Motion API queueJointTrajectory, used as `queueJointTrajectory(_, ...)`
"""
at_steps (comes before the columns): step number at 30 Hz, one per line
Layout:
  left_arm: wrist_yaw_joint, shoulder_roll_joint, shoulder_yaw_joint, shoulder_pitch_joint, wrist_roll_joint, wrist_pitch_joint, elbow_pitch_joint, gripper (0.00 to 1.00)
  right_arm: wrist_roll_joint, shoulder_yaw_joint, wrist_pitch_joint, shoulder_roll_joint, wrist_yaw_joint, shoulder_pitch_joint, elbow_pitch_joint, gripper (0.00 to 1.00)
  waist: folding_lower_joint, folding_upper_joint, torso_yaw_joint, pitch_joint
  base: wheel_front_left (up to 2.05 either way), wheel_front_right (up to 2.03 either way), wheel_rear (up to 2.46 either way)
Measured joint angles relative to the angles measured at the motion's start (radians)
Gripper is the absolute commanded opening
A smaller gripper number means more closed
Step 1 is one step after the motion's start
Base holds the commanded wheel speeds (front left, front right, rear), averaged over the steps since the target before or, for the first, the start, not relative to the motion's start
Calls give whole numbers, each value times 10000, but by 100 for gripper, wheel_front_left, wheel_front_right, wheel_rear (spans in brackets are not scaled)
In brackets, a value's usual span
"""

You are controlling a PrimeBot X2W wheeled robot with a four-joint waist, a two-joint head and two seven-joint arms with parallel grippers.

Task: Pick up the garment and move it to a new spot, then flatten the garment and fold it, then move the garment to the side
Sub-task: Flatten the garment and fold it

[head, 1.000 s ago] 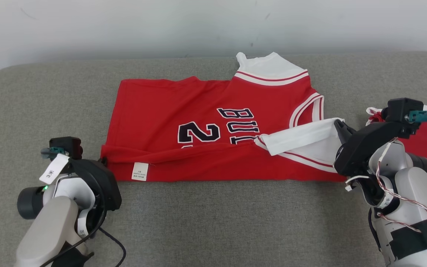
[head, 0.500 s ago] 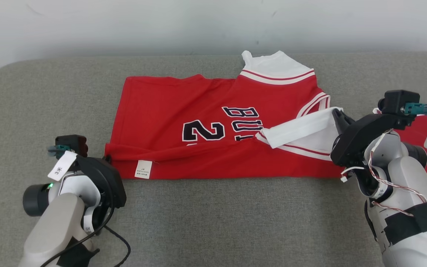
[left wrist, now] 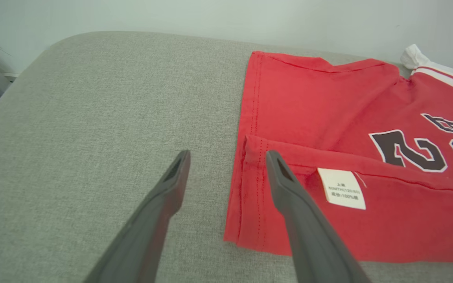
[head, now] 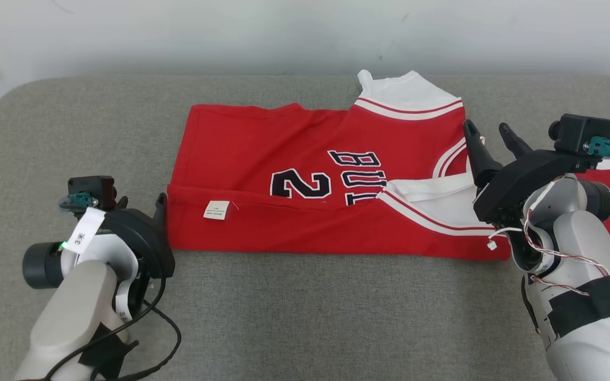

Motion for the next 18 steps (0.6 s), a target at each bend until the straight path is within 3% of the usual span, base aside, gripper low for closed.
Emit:
queueJointTrajectory(6,-35,19,-75,85,54,-374,230,100,-178,54,-481,-94,238,250,35,100,-1,-1,21,-255,0,0,0)
queueJointTrajectory(18,-372,-17,-458,912,150,-642,479,100,-635,205,-627,-408,81,2097,-69,100,-2,-1,-158,-686,0,0,0)
